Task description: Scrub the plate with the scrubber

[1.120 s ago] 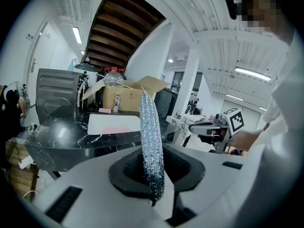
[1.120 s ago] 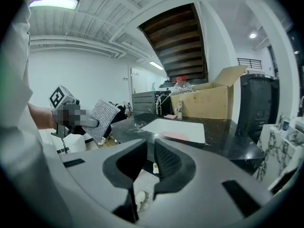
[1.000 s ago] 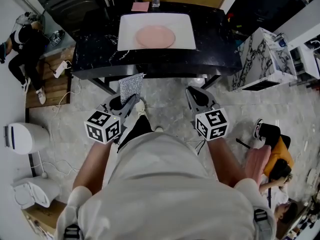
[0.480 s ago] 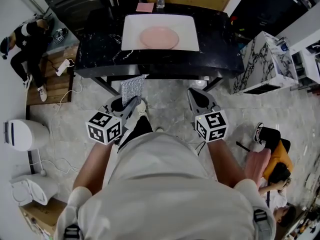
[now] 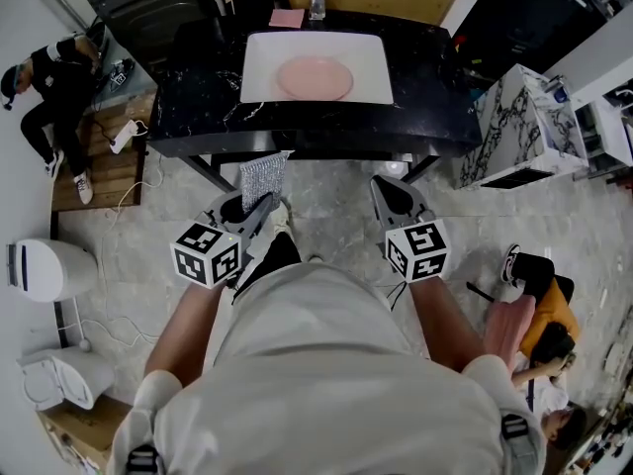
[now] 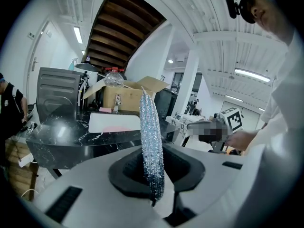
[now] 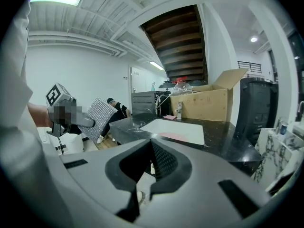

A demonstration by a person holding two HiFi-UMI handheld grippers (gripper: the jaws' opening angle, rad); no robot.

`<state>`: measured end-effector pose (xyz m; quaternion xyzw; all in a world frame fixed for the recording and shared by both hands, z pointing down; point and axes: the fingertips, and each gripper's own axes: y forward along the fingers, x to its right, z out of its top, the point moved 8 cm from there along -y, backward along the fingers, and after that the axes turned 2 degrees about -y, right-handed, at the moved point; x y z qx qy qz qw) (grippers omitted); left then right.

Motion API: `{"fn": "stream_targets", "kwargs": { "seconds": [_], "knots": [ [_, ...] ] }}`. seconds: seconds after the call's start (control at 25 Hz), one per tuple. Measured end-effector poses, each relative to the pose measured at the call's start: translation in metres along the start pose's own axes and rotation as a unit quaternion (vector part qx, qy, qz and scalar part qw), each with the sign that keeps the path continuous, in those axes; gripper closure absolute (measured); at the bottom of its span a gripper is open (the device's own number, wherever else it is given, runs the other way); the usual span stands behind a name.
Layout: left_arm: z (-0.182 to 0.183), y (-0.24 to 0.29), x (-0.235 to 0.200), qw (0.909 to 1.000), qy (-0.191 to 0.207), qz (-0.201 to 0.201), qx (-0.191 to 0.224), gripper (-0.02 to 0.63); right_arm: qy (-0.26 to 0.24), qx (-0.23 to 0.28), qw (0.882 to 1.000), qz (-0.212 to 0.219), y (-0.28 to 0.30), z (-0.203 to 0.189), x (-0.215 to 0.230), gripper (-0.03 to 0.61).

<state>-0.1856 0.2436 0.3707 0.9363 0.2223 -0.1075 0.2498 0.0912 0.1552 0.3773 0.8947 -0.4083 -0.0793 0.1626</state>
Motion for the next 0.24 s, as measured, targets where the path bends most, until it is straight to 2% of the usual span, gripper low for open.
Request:
{"fn": "stream_targets", "kwargs": {
  "seconds": [0.24],
  "knots": [
    [-0.0004, -0.0002, -0.0030, 1.0000, 0.000, 0.000, 0.001, 0.543, -0.003, 0.002, 1.000, 0.000, 0.0021, 0.0009, -0.0023, 0.575]
  ]
}}
